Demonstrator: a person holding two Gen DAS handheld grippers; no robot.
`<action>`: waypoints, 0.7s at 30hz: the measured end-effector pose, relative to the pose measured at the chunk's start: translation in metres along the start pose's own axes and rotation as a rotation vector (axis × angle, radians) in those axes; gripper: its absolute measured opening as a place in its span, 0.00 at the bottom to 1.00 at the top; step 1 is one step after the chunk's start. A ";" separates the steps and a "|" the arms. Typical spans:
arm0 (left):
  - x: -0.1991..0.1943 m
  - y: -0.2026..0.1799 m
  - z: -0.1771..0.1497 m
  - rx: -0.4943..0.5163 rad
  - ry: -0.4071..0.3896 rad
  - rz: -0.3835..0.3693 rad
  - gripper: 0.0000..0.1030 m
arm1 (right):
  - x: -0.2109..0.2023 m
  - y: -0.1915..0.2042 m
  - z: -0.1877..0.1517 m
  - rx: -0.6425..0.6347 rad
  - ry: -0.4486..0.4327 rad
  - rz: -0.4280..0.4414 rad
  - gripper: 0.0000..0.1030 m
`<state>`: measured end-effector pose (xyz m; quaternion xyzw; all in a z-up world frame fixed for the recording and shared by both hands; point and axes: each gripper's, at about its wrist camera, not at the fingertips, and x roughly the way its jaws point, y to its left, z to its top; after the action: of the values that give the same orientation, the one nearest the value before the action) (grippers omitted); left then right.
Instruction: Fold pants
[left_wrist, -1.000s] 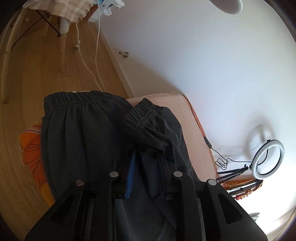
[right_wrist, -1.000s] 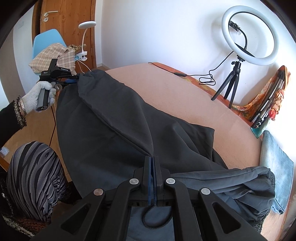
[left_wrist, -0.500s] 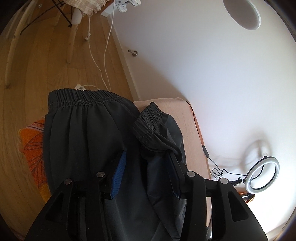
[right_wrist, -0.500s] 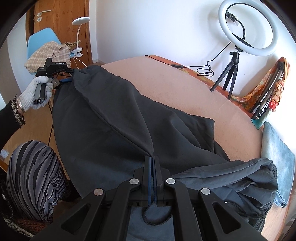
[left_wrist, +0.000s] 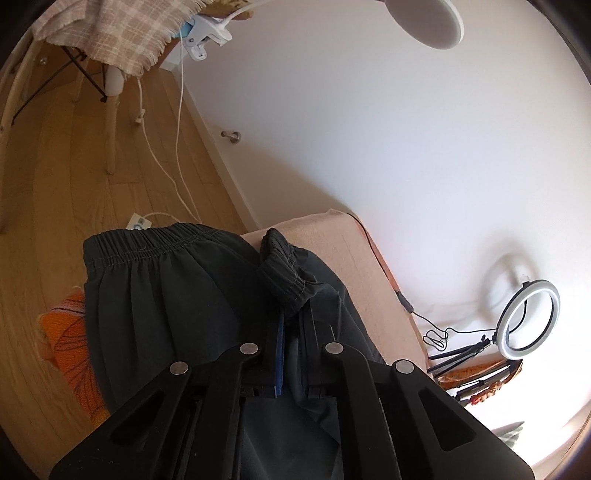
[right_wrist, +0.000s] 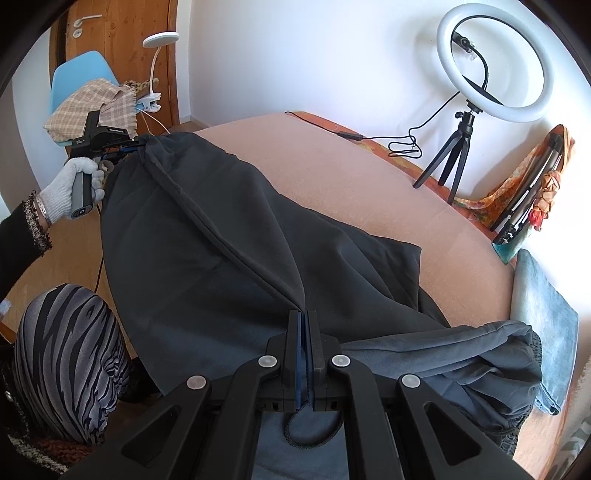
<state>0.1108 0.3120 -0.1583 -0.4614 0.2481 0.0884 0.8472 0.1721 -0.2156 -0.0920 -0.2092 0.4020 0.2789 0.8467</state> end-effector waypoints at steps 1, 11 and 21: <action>-0.005 0.002 0.000 0.008 -0.003 -0.007 0.05 | -0.002 0.003 0.001 -0.009 -0.002 -0.003 0.00; -0.016 0.020 0.035 0.029 -0.012 0.008 0.04 | -0.010 0.038 0.026 -0.071 -0.050 0.050 0.00; -0.034 0.061 0.035 -0.006 0.011 0.062 0.04 | -0.016 0.066 0.006 -0.106 -0.004 0.141 0.00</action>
<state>0.0701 0.3778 -0.1701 -0.4563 0.2669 0.1129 0.8413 0.1247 -0.1666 -0.0840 -0.2243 0.3987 0.3590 0.8135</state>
